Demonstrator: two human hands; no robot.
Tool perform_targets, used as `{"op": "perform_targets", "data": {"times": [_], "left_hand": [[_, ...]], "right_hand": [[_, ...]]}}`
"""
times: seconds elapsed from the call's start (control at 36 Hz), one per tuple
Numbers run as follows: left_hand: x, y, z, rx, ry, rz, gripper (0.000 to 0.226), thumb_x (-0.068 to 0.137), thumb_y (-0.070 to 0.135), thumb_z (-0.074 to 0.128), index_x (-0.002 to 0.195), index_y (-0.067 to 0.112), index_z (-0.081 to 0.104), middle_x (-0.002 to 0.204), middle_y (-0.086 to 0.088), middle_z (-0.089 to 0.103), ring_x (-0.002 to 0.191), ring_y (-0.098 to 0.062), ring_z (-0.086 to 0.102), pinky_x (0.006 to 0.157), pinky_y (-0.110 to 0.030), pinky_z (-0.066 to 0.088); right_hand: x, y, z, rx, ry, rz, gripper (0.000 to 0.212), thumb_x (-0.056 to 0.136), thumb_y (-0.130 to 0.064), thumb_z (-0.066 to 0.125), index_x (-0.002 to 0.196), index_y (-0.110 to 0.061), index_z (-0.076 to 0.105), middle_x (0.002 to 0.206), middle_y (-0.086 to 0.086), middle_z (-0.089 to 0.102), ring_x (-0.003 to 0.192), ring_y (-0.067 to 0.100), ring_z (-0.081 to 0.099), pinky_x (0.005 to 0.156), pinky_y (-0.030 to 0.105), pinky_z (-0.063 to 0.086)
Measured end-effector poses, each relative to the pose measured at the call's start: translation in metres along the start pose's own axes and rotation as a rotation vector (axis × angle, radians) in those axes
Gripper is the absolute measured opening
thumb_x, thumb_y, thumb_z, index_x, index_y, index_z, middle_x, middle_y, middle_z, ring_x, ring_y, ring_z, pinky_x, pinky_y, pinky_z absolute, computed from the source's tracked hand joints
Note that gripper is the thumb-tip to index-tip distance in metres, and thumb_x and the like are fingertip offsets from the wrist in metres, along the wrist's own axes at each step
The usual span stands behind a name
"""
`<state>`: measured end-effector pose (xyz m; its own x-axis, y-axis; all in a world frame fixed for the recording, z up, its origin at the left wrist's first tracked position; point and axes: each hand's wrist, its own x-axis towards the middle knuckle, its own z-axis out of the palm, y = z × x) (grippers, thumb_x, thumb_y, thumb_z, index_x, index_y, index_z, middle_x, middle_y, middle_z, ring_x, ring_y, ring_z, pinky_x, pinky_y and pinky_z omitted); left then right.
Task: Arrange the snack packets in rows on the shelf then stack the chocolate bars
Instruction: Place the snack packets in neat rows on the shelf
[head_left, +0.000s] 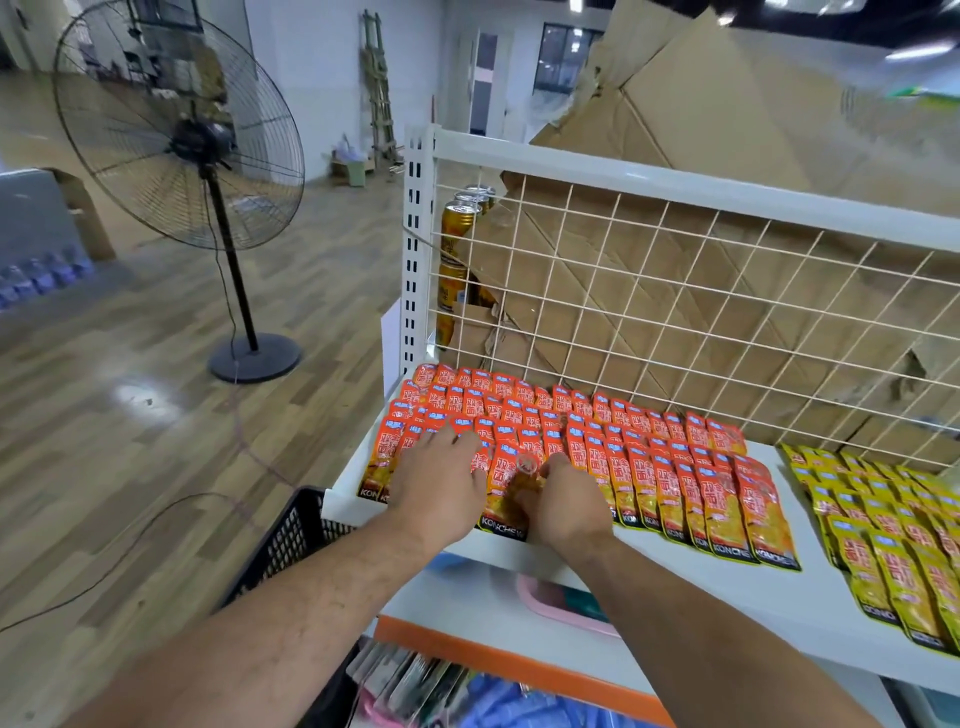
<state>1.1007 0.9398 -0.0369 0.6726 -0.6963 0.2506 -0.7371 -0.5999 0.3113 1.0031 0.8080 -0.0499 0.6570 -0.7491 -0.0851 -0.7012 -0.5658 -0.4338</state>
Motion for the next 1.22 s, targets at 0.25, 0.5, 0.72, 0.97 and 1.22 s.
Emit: {"op": "perform_targets", "data": {"times": [0.25,0.5,0.72,0.97,1.22], "left_hand": [[0.005,0.042,0.024,0.036,-0.101,0.232,0.052,0.096,0.047,0.045,0.145,0.033,0.04,0.154,0.007,0.038,0.143,-0.018,0.029,0.113,-0.039,0.022],[0.004,0.122,0.057,0.007,-0.239,0.406,0.061,0.098,0.051,0.038,0.154,0.032,0.024,0.162,0.003,0.023,0.15,-0.022,0.016,0.121,-0.047,0.013],[-0.01,0.208,0.072,0.027,-0.284,0.539,0.063,0.098,0.057,0.031,0.155,0.031,0.022,0.164,0.003,0.019,0.151,-0.022,0.013,0.122,-0.047,0.004],[-0.048,0.333,0.097,0.035,-0.31,0.645,0.061,0.099,0.054,0.033,0.155,0.03,0.024,0.163,0.003,0.02,0.15,-0.02,0.014,0.121,-0.046,0.009],[-0.08,0.459,0.13,0.014,-0.314,0.706,0.059,0.099,0.054,0.033,0.153,0.031,0.026,0.161,0.003,0.025,0.149,-0.022,0.018,0.12,-0.047,0.012]], "right_hand": [[-0.02,0.046,-0.036,-0.267,0.106,-0.122,0.07,0.081,-0.058,0.038,0.137,-0.021,0.054,0.133,0.004,0.058,0.12,0.031,0.05,0.099,0.04,0.043],[-0.055,0.132,-0.069,-0.375,0.144,0.031,0.074,0.086,-0.066,0.043,0.151,-0.032,0.034,0.16,0.002,0.032,0.145,0.028,0.028,0.113,0.047,0.033],[-0.09,0.212,-0.108,-0.336,0.208,0.179,0.073,0.092,-0.063,0.048,0.155,-0.031,0.029,0.163,0.003,0.025,0.146,0.028,0.025,0.118,0.041,0.027],[-0.145,0.323,-0.157,-0.303,0.262,0.285,0.072,0.09,-0.061,0.049,0.152,-0.028,0.036,0.159,0.008,0.034,0.142,0.031,0.033,0.113,0.042,0.035],[-0.189,0.431,-0.219,-0.292,0.272,0.332,0.072,0.094,-0.059,0.048,0.154,-0.023,0.03,0.16,0.008,0.03,0.146,0.029,0.025,0.118,0.042,0.026]]}}
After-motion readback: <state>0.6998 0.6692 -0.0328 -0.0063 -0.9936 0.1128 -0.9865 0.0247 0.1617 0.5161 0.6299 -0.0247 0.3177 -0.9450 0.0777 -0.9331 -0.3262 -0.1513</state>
